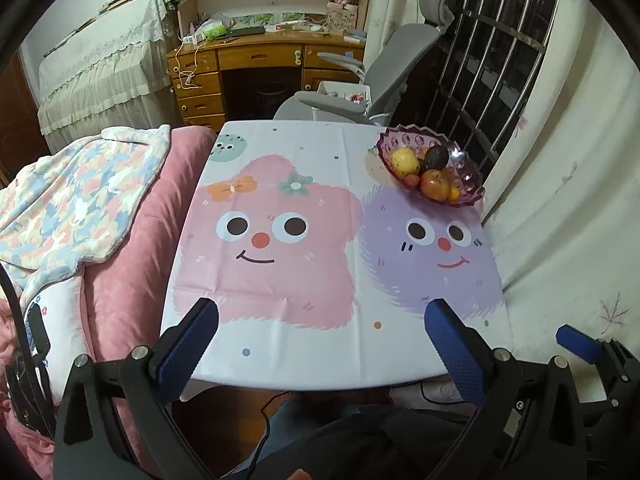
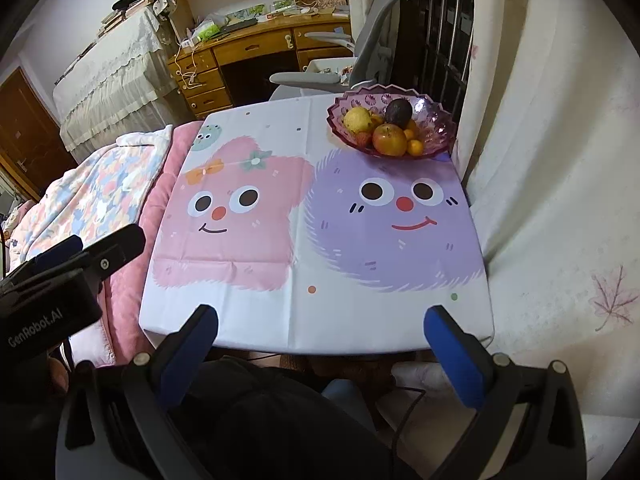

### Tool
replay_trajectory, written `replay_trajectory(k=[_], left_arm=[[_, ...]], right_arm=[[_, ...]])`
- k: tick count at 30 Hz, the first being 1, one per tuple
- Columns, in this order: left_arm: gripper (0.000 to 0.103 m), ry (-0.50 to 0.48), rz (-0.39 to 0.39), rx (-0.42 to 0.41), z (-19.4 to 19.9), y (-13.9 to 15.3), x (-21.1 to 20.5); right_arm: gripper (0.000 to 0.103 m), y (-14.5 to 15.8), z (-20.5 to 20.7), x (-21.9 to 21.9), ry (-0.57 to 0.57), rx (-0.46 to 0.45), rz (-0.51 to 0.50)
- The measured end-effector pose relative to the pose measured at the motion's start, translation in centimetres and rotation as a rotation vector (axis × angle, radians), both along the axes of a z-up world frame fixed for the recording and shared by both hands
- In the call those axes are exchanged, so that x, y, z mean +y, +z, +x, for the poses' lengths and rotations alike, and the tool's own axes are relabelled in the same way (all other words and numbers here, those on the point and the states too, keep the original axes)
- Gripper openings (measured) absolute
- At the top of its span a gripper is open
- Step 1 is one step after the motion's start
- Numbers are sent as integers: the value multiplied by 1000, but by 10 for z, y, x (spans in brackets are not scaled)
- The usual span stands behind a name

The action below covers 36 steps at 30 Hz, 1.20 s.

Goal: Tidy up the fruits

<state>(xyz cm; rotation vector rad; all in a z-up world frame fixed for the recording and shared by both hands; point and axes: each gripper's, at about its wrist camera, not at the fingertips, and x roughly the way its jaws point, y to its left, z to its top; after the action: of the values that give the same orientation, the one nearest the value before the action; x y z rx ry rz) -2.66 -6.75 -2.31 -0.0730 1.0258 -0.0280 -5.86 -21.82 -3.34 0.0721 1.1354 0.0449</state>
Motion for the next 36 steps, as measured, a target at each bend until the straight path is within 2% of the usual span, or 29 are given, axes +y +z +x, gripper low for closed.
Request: replay_trajectory(k=[16,36], left_arm=[[102,-24,60,51,11,-10,0],[102,-18,65,52,18,-14,10]], right_arm=[[103,-7,7,7,-7,37,-7],[103,-9,10,11,-11,42,-7]])
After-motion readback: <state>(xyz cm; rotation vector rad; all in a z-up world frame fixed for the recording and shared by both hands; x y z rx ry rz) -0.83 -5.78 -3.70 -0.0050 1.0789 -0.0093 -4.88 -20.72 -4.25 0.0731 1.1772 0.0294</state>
